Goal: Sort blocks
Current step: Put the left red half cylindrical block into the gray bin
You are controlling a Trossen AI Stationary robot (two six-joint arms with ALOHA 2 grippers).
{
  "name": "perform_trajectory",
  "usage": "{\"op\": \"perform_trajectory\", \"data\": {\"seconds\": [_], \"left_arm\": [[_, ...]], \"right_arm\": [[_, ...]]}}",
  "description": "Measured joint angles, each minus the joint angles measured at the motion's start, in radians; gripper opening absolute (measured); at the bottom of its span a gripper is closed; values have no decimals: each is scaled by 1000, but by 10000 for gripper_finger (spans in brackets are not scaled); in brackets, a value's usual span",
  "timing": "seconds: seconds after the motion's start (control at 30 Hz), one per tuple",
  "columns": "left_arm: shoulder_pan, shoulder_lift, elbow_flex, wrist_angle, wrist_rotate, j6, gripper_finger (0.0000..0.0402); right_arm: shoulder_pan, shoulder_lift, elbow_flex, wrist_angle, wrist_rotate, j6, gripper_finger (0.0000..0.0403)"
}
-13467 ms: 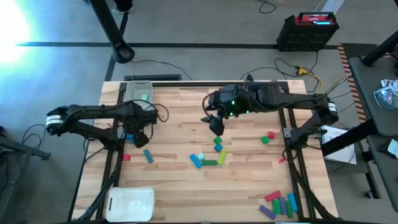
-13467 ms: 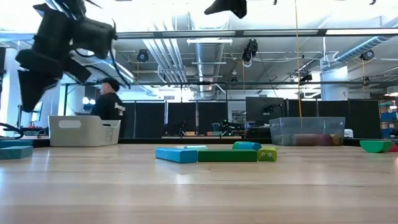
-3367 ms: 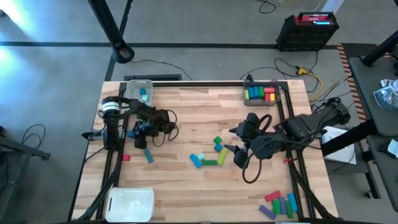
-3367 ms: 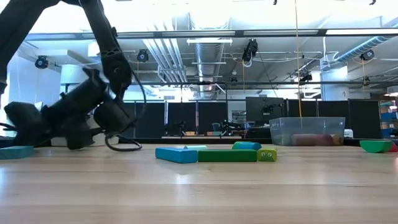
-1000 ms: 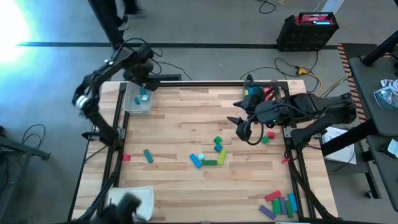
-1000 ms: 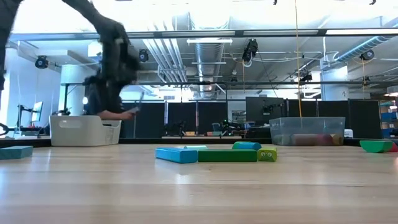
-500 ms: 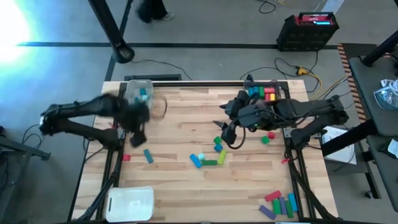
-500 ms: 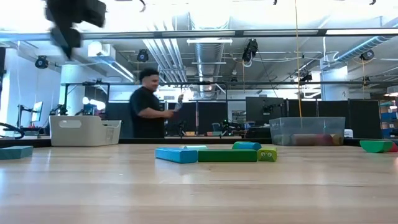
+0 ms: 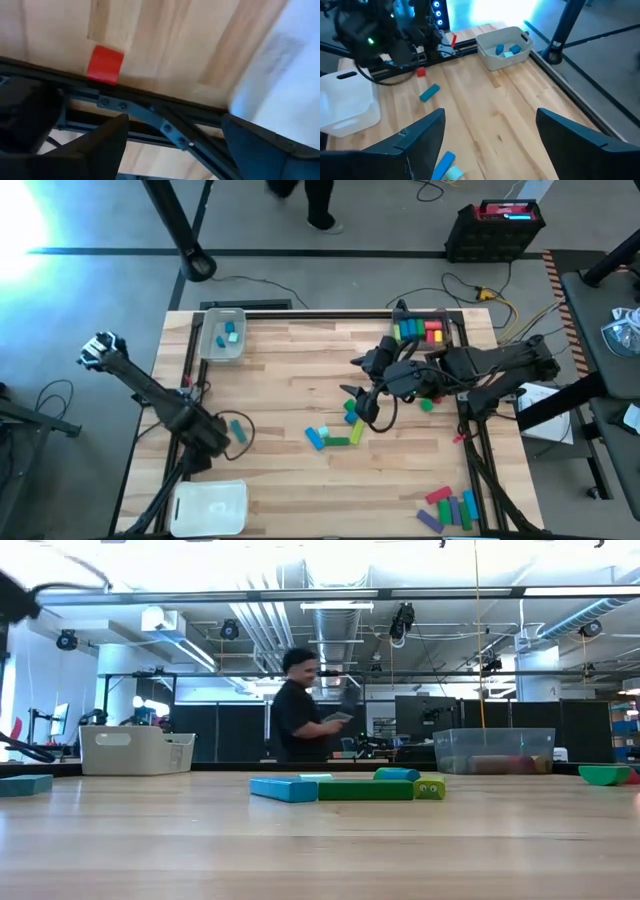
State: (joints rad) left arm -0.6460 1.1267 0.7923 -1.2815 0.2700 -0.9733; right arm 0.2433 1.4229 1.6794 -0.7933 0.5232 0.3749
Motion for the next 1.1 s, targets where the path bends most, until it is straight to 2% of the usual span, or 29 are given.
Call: {"op": "perform_trajectory", "data": {"seconds": [0.27,0.43,0.7,0.9,1.1], "left_arm": [[34,210,-16,24,-17,189,304],[142,381,-4,2,-30,364,304],[330,618,-20,-21,-122,667,296],[353,707,-110,36,-20,760,281],[336,697,-136,81,-45,748,266]], "right_arm": [[21,10,0,-2,0,45,326],[21,26,0,-1,0,47,336],[29,35,0,-9,1,75,334],[65,34,0,-20,0,99,338],[76,34,0,-32,0,122,339]]}}
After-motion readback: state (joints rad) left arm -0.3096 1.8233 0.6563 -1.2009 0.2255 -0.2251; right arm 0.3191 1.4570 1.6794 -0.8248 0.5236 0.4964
